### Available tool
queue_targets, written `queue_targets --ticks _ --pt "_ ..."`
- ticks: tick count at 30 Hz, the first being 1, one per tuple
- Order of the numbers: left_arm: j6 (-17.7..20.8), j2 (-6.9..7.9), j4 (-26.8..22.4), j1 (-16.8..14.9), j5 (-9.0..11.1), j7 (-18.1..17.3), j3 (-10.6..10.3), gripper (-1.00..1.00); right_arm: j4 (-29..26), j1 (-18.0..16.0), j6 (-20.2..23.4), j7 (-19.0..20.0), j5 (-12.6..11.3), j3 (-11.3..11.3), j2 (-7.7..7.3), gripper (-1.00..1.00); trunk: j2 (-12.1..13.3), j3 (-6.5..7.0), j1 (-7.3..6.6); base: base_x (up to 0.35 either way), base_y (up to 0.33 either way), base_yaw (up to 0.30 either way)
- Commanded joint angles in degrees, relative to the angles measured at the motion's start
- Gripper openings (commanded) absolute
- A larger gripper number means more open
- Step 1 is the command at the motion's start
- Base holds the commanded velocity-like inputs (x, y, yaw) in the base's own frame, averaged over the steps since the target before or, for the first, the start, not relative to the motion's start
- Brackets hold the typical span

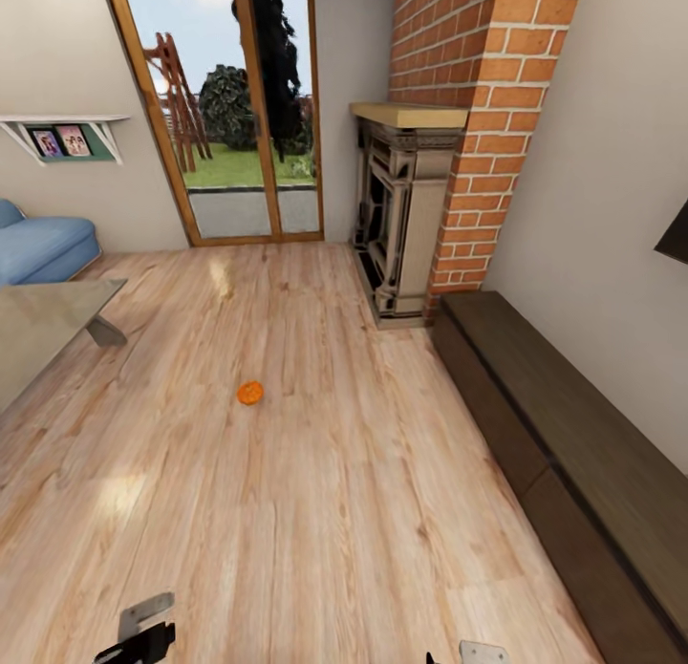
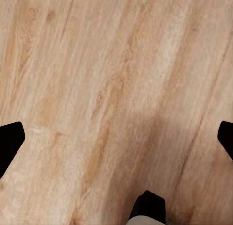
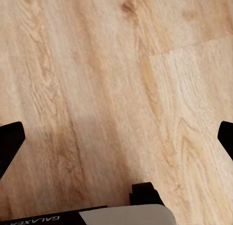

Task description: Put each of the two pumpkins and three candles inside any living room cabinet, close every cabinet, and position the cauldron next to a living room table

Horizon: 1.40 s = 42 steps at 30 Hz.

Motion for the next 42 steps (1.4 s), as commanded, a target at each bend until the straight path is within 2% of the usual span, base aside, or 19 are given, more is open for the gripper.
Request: queue_targets --ticks 1,6,9,14,42 --pt "-1.6 -0.01 0.0 0.0 0.7 0.5 -0.4 1.00 0.0 0.0 -0.1 -0.3 -0.2 0.5 0.02 1.00 0.0 -0.05 0.03 0.300 0.131 0.000" --pt "-7.6 -0.27 0.1 0.0 1.2 0.8 -0.4 1.00 -0.2 0.0 0.0 -0.5 0.0 0.5 0.01 1.00 0.0 -0.05 0.03 0.303 0.126 0.000" --pt "-9.2 -0.26 0.1 0.0 1.2 0.9 -0.4 1.00 -0.1 0.0 0.2 -0.8 0.6 0.6 0.00 1.00 0.0 -0.05 0.03 0.313 0.108 0.000" --pt "-9.9 -0.08 0.1 0.1 1.2 0.9 -0.5 1.00 -0.2 0.0 -0.6 -1.0 1.8 0.7 -0.01 1.00 0.0 -0.05 0.03 0.319 0.096 0.000" --pt "-10.0 -0.23 0.1 0.2 1.3 0.9 -0.7 1.00 -0.2 0.0 -0.9 -0.9 2.0 0.7 0.03 1.00 0.0 -0.05 0.03 0.323 0.092 0.000"
